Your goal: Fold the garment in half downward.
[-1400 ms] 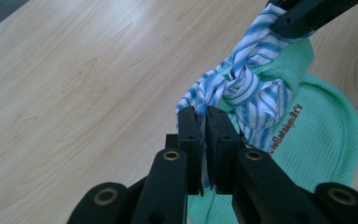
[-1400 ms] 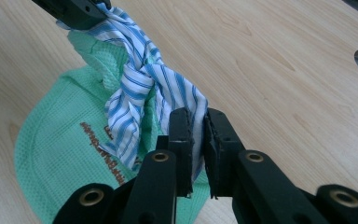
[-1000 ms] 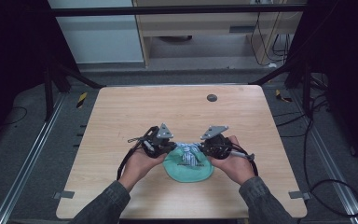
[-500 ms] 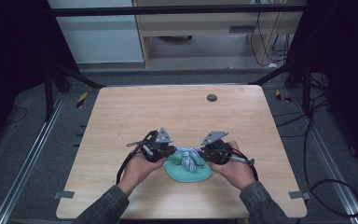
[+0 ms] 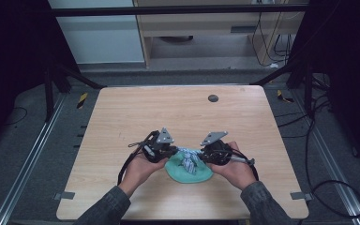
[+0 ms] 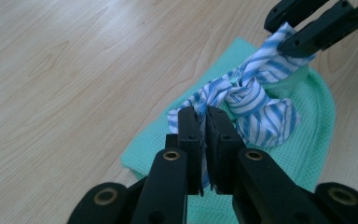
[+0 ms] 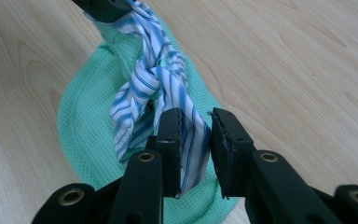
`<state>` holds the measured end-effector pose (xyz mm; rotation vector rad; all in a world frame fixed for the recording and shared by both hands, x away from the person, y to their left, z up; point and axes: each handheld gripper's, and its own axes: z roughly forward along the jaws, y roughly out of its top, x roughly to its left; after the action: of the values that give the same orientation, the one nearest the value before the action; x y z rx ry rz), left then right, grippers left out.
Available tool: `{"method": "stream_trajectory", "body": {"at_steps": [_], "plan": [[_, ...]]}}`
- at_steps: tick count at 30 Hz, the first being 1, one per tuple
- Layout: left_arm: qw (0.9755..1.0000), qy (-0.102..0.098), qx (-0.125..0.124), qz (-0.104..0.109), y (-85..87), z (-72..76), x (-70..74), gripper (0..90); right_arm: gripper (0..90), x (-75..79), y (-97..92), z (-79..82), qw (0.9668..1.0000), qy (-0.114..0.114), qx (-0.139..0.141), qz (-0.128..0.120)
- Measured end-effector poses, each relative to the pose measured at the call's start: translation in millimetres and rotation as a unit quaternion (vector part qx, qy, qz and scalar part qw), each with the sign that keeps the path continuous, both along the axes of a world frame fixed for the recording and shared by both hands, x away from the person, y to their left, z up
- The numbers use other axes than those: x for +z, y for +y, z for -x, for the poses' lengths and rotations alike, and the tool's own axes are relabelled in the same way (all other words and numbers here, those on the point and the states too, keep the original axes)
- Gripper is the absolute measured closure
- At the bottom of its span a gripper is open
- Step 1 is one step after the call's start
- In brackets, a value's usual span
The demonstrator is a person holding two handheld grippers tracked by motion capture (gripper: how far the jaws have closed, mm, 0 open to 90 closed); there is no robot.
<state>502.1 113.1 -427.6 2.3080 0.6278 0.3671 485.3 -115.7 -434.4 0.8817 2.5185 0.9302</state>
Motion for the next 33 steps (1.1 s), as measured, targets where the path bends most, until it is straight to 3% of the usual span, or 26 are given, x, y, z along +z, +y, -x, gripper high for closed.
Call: {"method": "stream_trajectory", "body": {"at_steps": [9,20,23,25,29,30,33], "plan": [[1.0000,-0.002,-0.008,0.001,-2.0,1.4,5.2,85.1,84.1,1.8,0.4,0.1,0.9999,0.011,0.006,0.011],[0.9998,-0.015,-0.005,0.013,1.9,5.5,12.3,83.0,84.8,21.9,2.3,-2.5,0.9995,-0.019,0.003,0.025],[0.9996,-0.024,0.003,0.016,4.5,6.2,13.0,76.3,85.0,23.9,2.9,-3.9,0.9994,-0.022,0.006,0.025],[0.9991,-0.034,0.018,0.019,6.8,6.0,12.5,63.8,85.0,24.6,2.9,-4.0,0.9994,-0.022,0.006,0.026],[0.9990,-0.033,0.024,0.017,10.3,3.4,9.5,51.6,85.0,26.2,3.6,-3.1,0.9993,-0.025,0.008,0.026],[0.9991,-0.029,0.026,0.017,10.7,1.6,8.3,42.7,85.0,27.5,3.9,-2.5,0.9992,-0.027,0.011,0.027],[0.9992,-0.021,0.028,0.018,10.8,-3.0,5.4,39.3,84.9,28.3,4.2,-1.8,0.9992,-0.028,0.012,0.026]]}}
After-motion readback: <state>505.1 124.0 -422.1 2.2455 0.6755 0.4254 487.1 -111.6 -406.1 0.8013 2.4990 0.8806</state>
